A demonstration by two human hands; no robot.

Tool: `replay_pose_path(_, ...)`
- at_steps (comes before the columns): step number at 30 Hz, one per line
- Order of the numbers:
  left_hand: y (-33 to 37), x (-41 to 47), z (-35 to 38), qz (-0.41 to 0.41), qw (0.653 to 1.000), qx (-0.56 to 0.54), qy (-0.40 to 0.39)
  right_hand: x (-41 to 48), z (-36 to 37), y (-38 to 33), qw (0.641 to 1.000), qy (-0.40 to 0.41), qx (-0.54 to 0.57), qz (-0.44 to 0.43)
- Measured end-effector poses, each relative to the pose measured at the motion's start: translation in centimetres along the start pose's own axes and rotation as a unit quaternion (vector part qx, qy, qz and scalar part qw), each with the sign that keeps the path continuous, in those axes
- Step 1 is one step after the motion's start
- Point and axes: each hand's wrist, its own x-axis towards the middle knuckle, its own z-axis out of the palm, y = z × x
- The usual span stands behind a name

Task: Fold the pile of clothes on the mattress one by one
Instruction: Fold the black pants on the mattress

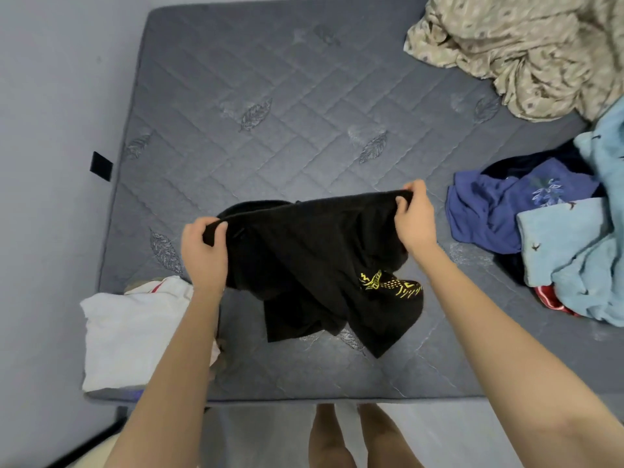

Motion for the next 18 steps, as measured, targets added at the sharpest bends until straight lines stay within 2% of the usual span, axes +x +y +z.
replay_pose_path(3,2.6,1.6,-1.4,-0.015,0.998,-0.056,0.018,0.4,-3.3,-2.4,0.998,-0.006,0.0,-0.065)
replay_pose_path(6,4.8,2.6,-2.6,-0.03,0.994,-0.099,0.032,0.5,-6.1,-4.6,0.996,-0.014,0.017,-0.085)
replay_pose_path(12,9.5,4.3,-5.1,0.008,0.992,-0.12,0.044,1.0,-10.8,-7.5,0.997,-0.048,0.001,-0.062)
replay_pose_path(15,11.1,5.1,-5.9,0.037,0.993,-0.108,0.03,1.1,-12.4,-8.7,0.998,-0.016,0.031,-0.046)
replay_pose_path(18,12.6,5.5,-6.1,0.006,0.992,-0.125,0.032,0.7,-13.2,-10.1,0.995,0.021,0.097,-0.002)
